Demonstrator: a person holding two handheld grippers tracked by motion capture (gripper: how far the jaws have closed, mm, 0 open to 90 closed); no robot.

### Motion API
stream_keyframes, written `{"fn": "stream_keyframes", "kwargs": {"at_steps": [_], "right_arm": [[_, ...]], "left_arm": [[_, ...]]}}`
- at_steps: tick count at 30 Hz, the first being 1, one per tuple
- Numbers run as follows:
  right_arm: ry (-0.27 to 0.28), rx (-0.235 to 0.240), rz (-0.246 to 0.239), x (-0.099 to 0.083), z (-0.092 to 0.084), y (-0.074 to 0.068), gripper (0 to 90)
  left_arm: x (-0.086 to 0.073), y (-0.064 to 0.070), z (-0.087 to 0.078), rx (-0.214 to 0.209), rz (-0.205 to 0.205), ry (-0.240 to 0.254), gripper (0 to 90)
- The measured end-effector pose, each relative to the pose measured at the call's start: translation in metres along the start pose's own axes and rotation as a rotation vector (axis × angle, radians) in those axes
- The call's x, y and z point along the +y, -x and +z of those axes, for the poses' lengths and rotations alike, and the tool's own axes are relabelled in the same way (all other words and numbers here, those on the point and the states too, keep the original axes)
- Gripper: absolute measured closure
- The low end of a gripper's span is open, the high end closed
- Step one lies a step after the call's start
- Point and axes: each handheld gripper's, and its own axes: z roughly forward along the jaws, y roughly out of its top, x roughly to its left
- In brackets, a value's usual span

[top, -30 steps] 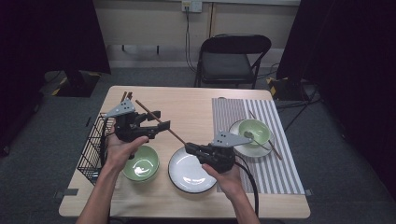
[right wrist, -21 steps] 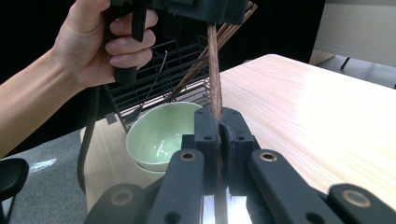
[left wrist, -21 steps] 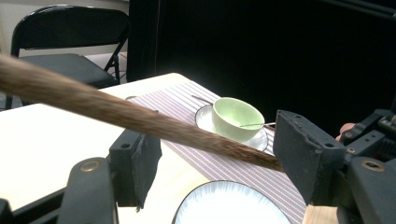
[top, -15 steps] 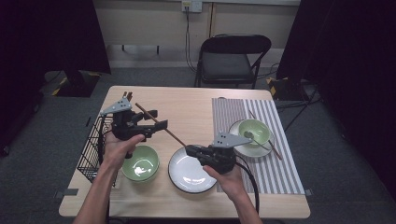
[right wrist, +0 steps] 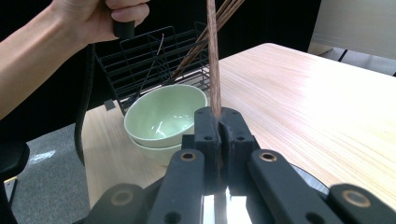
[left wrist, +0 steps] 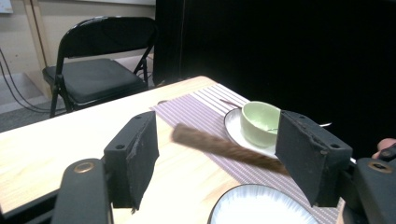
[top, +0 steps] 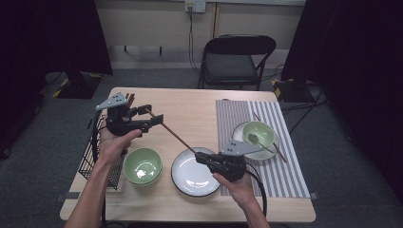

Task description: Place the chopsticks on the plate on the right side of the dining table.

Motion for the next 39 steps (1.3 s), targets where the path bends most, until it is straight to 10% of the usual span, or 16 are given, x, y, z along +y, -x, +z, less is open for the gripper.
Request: {"fn": "stream_keyframes", "kwargs": {"at_steps": [39], "right_arm": [[-0.072, -0.025, 0.015, 0.027, -0.022, 0.004, 86.4]], "left_arm": [[-0.030, -0.010, 0.025, 0.020, -0.027, -0.083, 27.3]]}}
